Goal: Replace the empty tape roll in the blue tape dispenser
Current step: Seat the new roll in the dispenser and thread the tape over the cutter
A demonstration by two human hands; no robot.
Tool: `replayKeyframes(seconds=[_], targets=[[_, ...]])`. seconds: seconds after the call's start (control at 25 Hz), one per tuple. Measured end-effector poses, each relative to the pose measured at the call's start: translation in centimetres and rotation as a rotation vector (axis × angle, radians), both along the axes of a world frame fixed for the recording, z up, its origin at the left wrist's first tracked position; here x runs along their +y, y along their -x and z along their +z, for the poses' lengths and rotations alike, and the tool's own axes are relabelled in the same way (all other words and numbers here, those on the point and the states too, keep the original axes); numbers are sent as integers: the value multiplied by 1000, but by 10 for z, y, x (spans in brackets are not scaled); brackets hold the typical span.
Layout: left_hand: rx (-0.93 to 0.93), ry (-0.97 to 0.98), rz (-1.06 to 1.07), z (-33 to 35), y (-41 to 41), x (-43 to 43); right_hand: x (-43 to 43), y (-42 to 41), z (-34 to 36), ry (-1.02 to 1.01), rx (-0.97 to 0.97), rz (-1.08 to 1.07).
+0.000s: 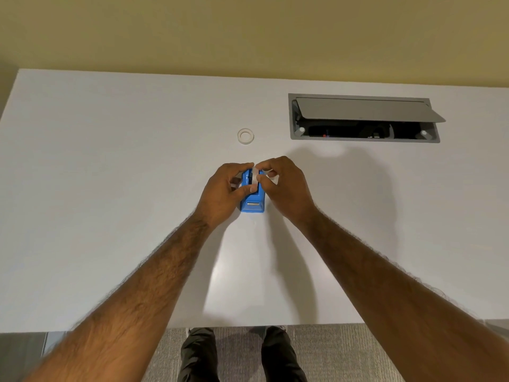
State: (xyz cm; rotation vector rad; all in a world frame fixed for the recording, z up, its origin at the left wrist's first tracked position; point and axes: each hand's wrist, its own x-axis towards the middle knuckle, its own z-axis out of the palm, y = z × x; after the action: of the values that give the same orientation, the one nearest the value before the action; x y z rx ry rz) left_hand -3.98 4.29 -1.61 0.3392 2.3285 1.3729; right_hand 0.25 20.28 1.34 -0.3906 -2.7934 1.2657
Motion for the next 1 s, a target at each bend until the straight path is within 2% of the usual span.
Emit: replayKeyframes(seconds=[0.12, 1.0], targets=[[-2, 2, 1, 0, -1, 0, -1, 5, -2, 13, -75, 21], [25, 29, -20, 3, -3, 3, 5, 22, -9, 116, -123, -27]])
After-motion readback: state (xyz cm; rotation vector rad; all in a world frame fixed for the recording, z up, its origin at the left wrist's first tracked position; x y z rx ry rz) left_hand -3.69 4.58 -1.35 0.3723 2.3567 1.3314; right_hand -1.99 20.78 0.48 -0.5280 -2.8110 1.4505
